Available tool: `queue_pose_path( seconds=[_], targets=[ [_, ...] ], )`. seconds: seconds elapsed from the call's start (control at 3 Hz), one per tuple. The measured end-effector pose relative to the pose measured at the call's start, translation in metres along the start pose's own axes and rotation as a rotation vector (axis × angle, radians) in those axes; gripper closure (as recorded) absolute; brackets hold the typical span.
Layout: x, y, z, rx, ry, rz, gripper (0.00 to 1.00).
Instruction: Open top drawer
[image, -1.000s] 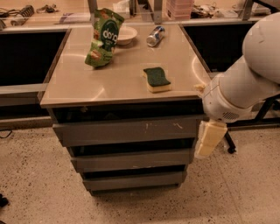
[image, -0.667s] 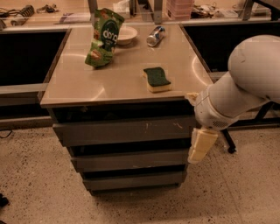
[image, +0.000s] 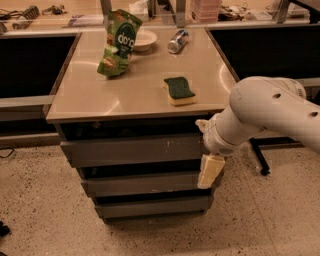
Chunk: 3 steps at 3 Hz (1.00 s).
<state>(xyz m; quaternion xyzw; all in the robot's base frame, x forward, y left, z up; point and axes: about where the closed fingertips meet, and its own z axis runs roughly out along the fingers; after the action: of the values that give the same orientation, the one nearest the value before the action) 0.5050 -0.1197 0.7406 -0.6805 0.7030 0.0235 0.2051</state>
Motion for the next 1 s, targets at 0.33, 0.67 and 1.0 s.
queue_pose_path(
  seconds=[0.33,0.67,1.0],
  targets=[
    [-0.002,-0.006,0.022,-0.014,-0.019,-0.019,0.00],
    [-0.003,-0.013,0.046,-0.026,-0.036,-0.034,0.00],
    [-0.002,-0.022,0.070,-0.034,-0.049,-0.046,0.00]
  ],
)
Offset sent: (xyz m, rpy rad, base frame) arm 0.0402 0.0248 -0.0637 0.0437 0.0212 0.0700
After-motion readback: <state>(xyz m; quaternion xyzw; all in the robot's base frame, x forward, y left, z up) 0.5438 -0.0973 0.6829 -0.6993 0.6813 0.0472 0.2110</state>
